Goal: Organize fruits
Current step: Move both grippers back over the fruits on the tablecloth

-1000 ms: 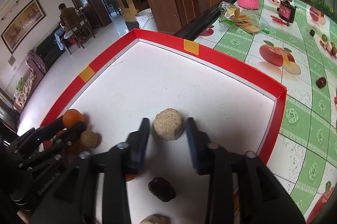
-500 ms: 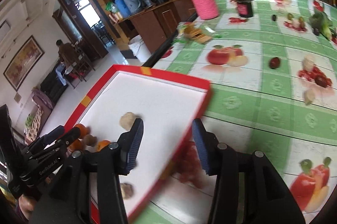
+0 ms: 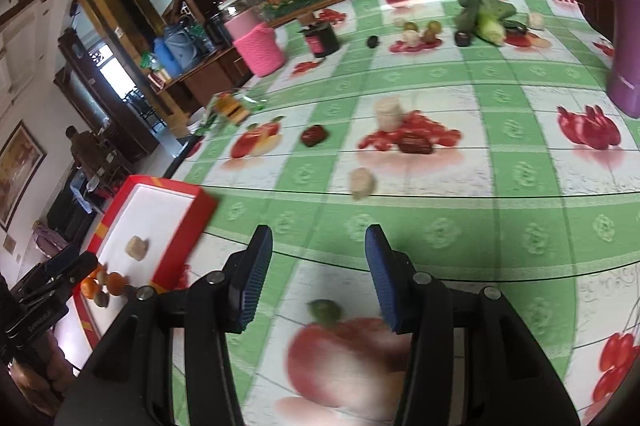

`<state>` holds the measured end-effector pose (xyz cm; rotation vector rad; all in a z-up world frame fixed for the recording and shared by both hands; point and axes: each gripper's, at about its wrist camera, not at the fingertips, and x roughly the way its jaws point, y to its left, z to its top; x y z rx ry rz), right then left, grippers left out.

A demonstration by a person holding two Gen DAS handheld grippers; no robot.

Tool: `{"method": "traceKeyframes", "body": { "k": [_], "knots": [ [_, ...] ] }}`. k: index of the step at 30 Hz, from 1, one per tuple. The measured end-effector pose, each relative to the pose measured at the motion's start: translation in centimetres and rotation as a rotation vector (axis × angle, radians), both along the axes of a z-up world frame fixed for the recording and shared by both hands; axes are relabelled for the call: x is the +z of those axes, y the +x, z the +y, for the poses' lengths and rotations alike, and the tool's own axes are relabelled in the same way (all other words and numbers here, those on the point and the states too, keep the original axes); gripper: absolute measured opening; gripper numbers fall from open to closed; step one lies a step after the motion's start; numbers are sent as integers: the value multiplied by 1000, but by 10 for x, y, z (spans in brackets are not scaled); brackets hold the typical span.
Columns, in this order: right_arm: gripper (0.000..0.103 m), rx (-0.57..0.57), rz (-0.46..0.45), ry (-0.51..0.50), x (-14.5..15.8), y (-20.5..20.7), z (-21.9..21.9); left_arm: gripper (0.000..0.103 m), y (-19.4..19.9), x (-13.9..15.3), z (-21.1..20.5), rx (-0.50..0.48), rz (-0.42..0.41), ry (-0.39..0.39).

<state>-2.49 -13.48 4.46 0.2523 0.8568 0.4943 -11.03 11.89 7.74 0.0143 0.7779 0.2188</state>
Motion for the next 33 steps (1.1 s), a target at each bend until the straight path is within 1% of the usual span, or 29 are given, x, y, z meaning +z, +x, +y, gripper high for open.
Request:
{"method": "traceKeyframes", "body": {
  "k": [2, 7, 10, 13, 15, 17, 21, 25, 28, 30, 33],
  "knots": [
    [50, -10, -4, -16, -2, 4, -8, 71, 8, -2, -13, -32, 18, -10],
    [50, -4, -5, -43, -7, 17, -18, 71, 25, -5, -40, -85, 41, 19],
    [50, 24, 9, -47, -10, 23, -12, 71, 34, -6, -47, -93, 53, 22],
    [50, 11, -27, -75, -7, 32, -8, 71, 47, -4, -51, -103, 58, 16],
    [50, -5, -35, -83, -6, 42, -9, 71, 58, -3, -53, -104, 59, 25],
    [50, -25, -45, -111, -6, 54, -9, 71, 74, -2, -55, -119, 63, 24],
    [50, -13, -31, -148, -12, 72, -3, 71, 105, -6, -59, -151, 79, 18],
    [50, -8, -53, -213, -15, 84, 4, 71, 141, -17, -65, -186, 127, 6],
    [50, 2, -51, -247, -18, 93, 8, 71, 162, -26, -71, -206, 155, 7],
    [50, 16, -41, -247, -20, 97, 8, 71, 172, -31, -75, -223, 166, 8],
    [49, 33, -46, -274, -20, 97, 11, 70, 186, -41, -80, -242, 198, 8]
  ]
}}
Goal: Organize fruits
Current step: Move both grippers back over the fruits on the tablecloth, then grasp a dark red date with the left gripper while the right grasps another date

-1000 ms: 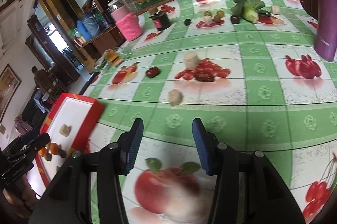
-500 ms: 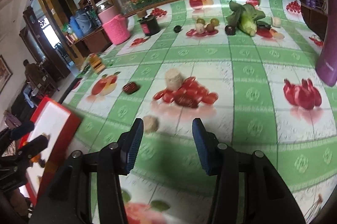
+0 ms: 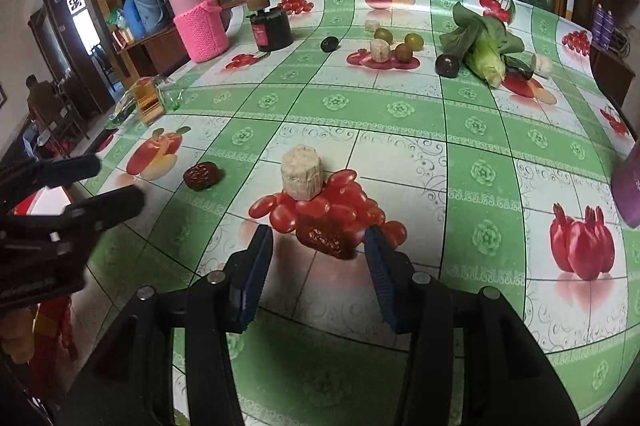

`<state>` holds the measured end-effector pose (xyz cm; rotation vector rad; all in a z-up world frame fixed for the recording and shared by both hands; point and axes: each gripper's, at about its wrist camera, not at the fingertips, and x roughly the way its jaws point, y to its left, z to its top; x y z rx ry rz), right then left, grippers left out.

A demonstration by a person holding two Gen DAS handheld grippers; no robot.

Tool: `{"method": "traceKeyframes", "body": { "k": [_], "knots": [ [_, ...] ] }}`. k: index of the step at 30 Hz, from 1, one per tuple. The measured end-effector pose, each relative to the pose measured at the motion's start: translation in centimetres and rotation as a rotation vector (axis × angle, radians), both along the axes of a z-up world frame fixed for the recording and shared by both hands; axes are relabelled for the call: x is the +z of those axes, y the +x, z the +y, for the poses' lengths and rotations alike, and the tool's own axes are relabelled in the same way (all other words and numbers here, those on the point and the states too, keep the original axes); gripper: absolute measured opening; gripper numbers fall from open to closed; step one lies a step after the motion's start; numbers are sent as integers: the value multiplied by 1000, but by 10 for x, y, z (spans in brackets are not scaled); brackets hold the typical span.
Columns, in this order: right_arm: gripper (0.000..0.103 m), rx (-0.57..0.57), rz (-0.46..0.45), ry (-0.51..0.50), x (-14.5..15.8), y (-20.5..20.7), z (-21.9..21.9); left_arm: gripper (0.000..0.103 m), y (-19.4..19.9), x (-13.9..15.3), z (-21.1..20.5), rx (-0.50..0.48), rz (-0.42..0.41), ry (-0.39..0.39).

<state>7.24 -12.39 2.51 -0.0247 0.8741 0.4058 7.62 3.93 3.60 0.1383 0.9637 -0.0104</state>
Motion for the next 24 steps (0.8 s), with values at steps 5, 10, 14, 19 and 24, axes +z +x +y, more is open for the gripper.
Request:
{"method": "traceKeyframes", "body": {
  "k": [5, 10, 14, 19, 24],
  "knots": [
    [46, 15, 4, -20, -1, 2, 2, 59, 18, -10, -9, -33, 17, 10],
    [36, 16, -1, -45, -2, 2, 4, 42, 29, -17, -12, -50, 51, -20],
    [31, 17, -6, -62, -2, 2, 5, 31, 32, -22, -12, -51, 59, -53],
    [31, 19, -8, -70, -1, 2, 6, 21, 31, -22, -17, -69, 54, -62],
    [31, 13, 1, -64, -1, 2, 3, 21, 23, -19, -17, -47, 43, -81]
  ]
}}
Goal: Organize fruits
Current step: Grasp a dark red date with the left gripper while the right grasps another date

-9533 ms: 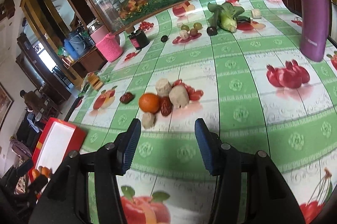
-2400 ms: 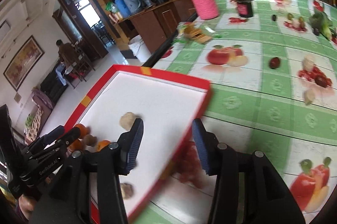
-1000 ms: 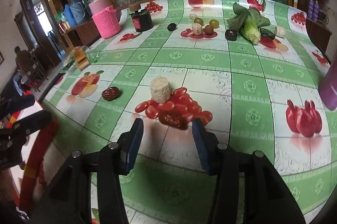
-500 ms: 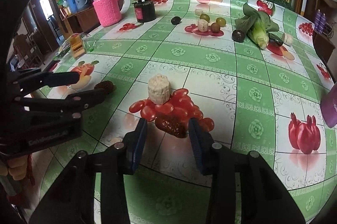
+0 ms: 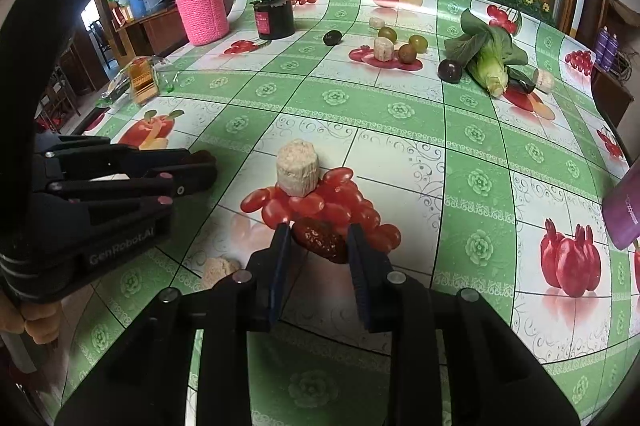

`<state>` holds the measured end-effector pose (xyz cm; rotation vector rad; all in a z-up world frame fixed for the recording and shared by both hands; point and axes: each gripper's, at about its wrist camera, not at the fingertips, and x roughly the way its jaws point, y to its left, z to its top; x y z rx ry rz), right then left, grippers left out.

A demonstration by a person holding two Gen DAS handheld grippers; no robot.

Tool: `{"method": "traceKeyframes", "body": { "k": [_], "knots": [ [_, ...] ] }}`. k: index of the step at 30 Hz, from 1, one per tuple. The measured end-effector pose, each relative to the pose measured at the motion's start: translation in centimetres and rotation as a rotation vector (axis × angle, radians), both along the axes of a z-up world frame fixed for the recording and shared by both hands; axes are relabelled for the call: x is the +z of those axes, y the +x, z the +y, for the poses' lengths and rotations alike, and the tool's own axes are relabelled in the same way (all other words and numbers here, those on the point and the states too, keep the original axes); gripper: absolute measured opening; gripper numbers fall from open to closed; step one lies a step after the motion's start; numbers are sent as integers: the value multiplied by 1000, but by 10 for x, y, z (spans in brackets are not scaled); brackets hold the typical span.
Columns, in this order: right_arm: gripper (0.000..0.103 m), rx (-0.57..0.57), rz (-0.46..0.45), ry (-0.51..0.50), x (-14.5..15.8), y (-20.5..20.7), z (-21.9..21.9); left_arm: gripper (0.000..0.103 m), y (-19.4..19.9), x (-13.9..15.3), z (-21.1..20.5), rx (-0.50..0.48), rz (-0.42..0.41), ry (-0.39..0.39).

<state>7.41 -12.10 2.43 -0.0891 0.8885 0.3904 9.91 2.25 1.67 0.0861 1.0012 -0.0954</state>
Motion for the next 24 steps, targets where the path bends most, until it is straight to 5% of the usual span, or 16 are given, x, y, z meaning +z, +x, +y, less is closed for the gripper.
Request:
{"method": "traceKeyframes", "body": {
  "k": [13, 24],
  "knots": [
    [31, -58, -88, 189, 41, -23, -27, 21, -135, 93, 43, 80, -269, -25],
    [31, 35, -98, 453, 58, -78, 7, 21, -208, 85, 102, 234, -269, -25]
  ]
}}
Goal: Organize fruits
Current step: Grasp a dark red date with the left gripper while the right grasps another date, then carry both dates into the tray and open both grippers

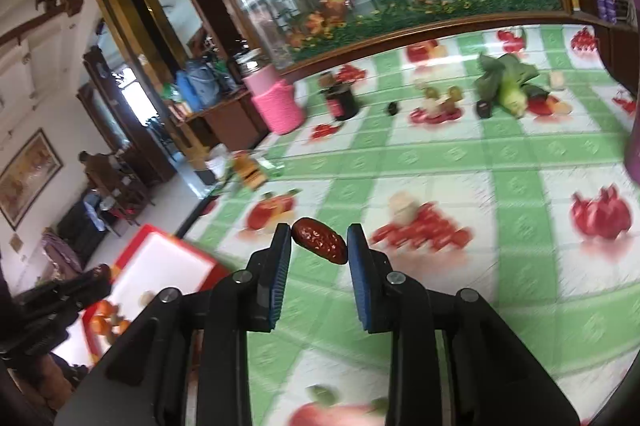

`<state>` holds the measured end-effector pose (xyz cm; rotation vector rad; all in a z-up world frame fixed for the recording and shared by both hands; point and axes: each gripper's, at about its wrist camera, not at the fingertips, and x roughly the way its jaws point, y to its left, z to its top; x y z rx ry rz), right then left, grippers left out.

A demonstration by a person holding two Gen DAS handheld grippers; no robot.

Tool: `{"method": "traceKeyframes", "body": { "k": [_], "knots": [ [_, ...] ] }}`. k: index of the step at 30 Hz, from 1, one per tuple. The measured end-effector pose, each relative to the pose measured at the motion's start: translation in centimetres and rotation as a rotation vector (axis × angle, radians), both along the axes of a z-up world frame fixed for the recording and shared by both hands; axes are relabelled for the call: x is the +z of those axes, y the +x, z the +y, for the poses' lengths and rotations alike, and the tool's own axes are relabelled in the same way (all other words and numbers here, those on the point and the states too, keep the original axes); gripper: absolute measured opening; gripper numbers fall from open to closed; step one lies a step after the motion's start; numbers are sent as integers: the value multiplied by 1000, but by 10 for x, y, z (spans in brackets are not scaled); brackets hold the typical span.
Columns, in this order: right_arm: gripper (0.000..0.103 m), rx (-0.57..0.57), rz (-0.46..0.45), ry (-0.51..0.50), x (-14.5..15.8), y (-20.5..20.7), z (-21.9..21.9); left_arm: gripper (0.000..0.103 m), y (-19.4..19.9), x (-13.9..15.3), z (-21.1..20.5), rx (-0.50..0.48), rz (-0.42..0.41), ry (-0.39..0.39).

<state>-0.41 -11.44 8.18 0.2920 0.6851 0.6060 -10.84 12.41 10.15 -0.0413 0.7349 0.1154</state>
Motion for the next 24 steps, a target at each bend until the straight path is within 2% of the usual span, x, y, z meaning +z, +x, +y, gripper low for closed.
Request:
{"method": "traceKeyframes", "body": {
  "k": [9, 16, 21, 24],
  "knots": [
    [31, 159, 44, 8, -14, -43, 66, 21, -27, -14, 32, 60, 8, -20],
    [31, 231, 36, -45, -15, -60, 113, 21, -42, -16, 71, 138, 4, -26],
    [31, 271, 18, -57, -6, -60, 146, 21, -36, -8, 96, 197, -10, -13],
    [31, 293, 16, -65, -3, -56, 168, 21, -24, -5, 113, 228, -8, -32]
  ]
}}
